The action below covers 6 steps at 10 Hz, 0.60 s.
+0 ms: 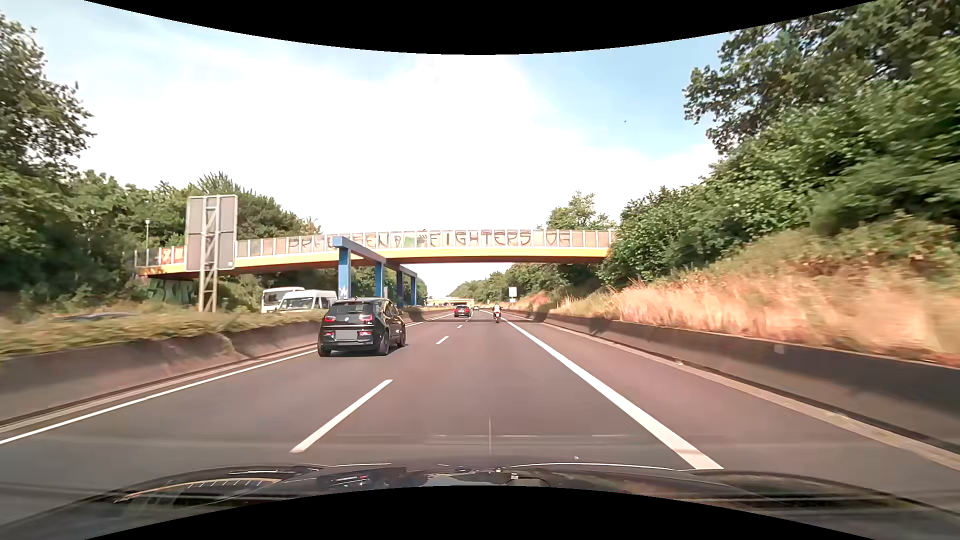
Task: Follow the waypoints while adhering to traffic rules and regulations
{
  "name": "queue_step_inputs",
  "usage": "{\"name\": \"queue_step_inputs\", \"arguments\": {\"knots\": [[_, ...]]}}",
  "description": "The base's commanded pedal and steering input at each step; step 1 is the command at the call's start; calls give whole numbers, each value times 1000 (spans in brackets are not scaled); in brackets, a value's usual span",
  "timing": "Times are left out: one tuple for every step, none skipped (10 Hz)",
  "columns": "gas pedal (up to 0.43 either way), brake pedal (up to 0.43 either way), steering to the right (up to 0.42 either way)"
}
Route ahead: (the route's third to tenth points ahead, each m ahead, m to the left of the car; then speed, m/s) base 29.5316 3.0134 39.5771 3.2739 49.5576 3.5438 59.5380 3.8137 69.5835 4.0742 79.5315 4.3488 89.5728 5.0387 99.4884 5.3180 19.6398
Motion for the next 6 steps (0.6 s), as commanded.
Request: {"name": "queue_step_inputs", "arguments": {"knots": [[39,0,-5],[28,0,-5],[28,0,-5],[28,0,-5],[28,0,-5],[28,0,-5]]}}
